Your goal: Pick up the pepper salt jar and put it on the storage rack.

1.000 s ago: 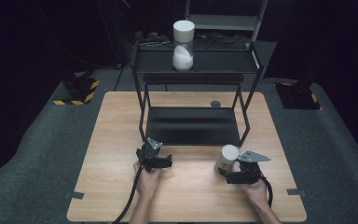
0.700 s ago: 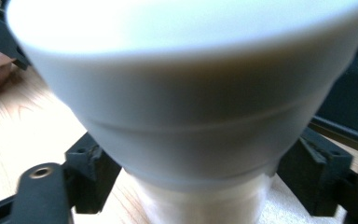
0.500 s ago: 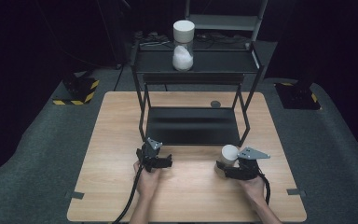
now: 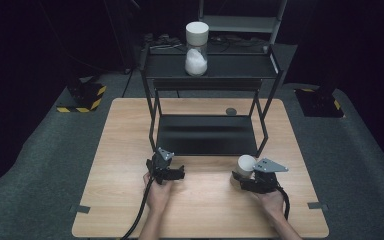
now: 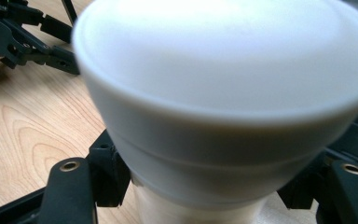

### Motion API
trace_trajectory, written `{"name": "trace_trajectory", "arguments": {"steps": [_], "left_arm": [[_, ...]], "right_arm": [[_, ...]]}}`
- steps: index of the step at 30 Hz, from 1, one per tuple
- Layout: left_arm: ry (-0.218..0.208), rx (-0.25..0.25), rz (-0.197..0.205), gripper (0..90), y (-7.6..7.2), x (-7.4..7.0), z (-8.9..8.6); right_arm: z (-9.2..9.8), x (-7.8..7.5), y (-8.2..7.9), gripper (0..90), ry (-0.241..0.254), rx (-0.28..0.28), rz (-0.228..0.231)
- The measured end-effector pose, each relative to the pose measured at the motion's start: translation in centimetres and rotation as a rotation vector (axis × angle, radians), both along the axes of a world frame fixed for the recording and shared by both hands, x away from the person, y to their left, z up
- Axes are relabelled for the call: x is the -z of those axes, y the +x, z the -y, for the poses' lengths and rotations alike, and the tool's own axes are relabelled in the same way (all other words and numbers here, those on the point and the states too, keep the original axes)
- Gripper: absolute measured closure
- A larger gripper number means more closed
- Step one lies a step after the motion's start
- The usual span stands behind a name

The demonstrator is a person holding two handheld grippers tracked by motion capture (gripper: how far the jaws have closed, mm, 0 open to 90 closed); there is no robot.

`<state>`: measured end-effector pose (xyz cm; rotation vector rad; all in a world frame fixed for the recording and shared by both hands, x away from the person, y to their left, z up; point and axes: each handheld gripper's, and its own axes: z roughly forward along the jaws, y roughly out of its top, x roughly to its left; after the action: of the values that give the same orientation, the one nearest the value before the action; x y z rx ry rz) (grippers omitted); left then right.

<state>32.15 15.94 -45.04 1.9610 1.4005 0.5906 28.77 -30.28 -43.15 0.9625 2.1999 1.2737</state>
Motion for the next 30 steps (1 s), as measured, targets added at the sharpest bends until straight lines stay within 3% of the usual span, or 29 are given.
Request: {"name": "trace_trajectory", "arguments": {"steps": [16, 30], "left_arm": [[0.0, 0.0, 0.0, 5.4, 0.0, 0.0, 0.0], [0.002, 0.0, -0.002, 5.4, 0.0, 0.0, 0.0]], "right_arm": [[0.5, -1.1, 1.2, 33.4, 0.021, -0.034, -0.03], [0.7, -4.2, 2.9, 34.0, 0.032, -0.056, -0.025]]}}
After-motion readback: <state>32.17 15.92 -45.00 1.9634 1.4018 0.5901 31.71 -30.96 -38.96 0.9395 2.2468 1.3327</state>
